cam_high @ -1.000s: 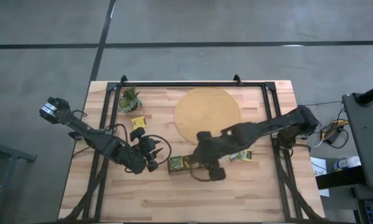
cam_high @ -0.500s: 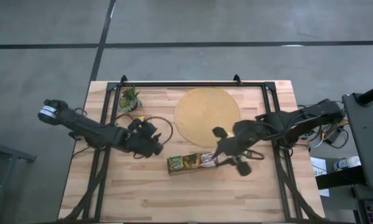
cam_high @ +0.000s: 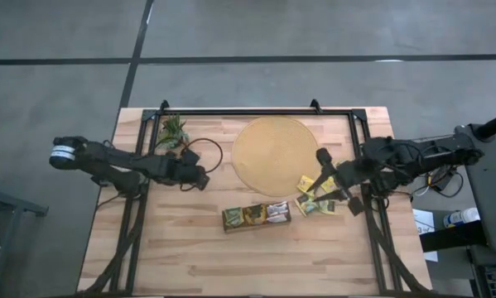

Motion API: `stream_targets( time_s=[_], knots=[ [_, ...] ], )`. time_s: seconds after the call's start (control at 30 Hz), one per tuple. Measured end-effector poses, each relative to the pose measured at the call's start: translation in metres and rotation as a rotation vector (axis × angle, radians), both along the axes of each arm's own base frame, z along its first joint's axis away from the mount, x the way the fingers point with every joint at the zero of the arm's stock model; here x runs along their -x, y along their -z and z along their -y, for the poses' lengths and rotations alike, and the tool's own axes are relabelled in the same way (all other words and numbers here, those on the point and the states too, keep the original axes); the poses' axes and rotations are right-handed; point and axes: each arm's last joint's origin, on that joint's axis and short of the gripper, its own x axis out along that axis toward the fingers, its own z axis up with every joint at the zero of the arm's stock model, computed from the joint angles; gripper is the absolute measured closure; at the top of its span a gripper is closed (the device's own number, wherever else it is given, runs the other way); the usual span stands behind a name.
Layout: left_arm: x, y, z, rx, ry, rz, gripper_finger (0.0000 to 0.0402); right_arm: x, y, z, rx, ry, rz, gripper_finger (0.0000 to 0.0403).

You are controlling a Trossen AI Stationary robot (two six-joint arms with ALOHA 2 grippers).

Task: Pick & Place Tea
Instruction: Put the yellow tea bag into the left section of the wooden organizer

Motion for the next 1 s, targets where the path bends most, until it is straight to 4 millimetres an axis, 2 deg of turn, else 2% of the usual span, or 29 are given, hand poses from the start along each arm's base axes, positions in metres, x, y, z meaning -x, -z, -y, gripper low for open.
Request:
stream_targets(
  time_s=[0.27,0.37,0.63,0.83,1.0],
  knots=[
    [0.013,0.004,-0.012,0.094,0.048,-0.183,0.0262,0.018,0.008,0.012,-0.014,0.047,0.036,0.028],
    [0.017,0.006,-0.013,0.107,0.079,-0.244,0.0262,0.019,0.01,0.015,-0.019,0.062,0.045,0.0279],
    [0.018,0.008,-0.025,0.055,0.056,-0.272,0.0261,0.013,0.012,0.016,-0.024,0.079,0.022,0.0268],
    [0.017,0.028,-0.038,0.107,0.063,-0.197,0.0261,0.012,0.012,0.016,-0.025,0.08,0.023,0.0269],
    [0.026,0.052,-0.05,0.186,0.01,-0.19,0.0261,0.012,0.012,0.016,-0.034,0.081,0.02,0.0277]
  ],
)
